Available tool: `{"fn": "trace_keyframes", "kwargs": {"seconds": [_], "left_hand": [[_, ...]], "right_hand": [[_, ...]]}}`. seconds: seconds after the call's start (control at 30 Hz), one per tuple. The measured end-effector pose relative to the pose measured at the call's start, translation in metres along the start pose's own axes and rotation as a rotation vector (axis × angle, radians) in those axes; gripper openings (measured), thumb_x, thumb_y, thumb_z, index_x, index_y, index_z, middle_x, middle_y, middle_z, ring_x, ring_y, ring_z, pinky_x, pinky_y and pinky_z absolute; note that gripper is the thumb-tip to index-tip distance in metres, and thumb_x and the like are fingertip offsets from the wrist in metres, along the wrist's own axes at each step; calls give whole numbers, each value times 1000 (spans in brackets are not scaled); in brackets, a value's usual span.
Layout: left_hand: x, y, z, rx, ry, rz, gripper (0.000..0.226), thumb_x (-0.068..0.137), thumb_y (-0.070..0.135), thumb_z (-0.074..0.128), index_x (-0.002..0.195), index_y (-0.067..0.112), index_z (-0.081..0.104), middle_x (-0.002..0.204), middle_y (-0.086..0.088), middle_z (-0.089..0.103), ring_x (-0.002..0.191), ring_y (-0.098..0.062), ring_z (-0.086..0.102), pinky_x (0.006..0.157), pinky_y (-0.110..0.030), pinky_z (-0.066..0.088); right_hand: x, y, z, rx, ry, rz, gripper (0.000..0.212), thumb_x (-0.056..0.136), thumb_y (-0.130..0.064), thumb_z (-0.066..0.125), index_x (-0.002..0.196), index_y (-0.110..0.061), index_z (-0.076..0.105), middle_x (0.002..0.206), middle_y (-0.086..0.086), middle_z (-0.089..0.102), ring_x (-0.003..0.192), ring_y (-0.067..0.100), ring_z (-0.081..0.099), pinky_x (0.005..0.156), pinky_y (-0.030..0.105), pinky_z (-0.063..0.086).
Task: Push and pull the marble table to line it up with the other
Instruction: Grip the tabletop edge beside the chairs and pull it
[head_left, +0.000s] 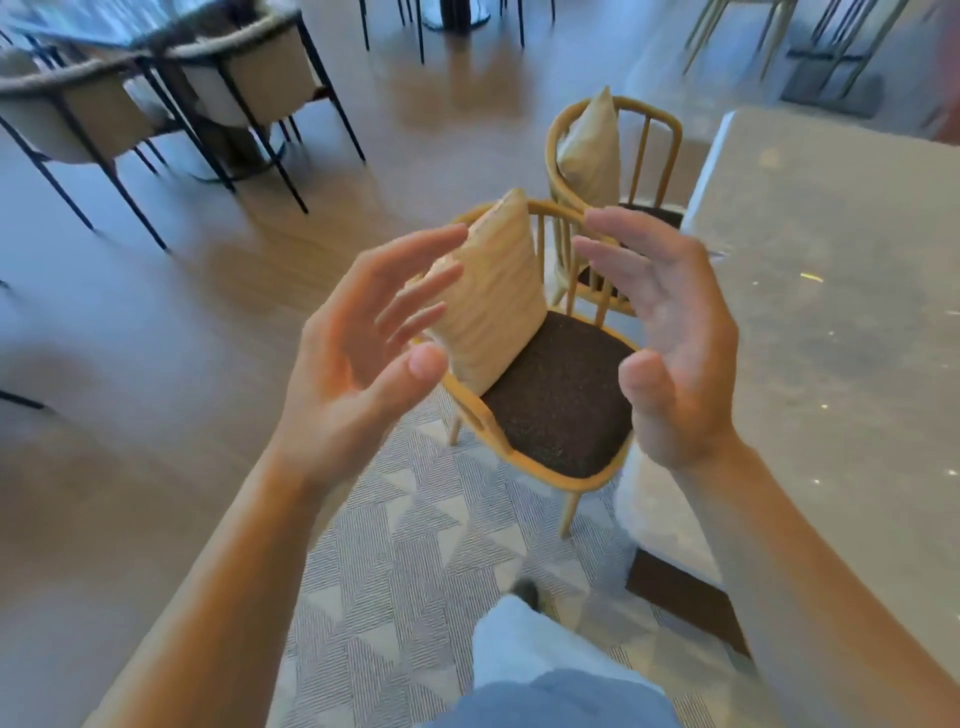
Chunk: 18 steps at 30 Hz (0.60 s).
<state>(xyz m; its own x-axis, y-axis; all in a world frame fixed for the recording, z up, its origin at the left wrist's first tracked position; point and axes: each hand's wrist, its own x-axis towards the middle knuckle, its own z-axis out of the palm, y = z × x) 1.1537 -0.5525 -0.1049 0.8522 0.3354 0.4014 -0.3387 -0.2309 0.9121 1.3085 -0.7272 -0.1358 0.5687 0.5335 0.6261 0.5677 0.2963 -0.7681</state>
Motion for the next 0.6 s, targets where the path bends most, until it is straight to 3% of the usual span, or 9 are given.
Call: {"fn": "trace_keyframes", "kwargs": {"seconds": [0.17,0.4,0.6], "left_hand": [[80,-21,-69,9,-43,18,66,90,74,71,145,41,57,159,8,60,149,-27,59,119,-49,52],[183,-86,-138,-81,-134,64,67,90,74,70,145,37,57,157,5,62,148,-30,61,117,-47,52],[291,-153,-188,-244,-417,45,65,93,70,70,145,33,58,153,5,66,146,-29,62,116,-42,53]], "right_hand": [[82,38,47,-3,9,31,94,93,-82,50,146,-5,45,149,21,54,137,35,62,118,49,48],[159,93,85,-130,102,76,94,92,-85,47,147,-9,46,151,21,56,138,36,63,115,61,49],[197,130,132,-308,354,141,89,93,-83,47,148,-13,48,150,7,57,139,26,63,117,46,49]]}}
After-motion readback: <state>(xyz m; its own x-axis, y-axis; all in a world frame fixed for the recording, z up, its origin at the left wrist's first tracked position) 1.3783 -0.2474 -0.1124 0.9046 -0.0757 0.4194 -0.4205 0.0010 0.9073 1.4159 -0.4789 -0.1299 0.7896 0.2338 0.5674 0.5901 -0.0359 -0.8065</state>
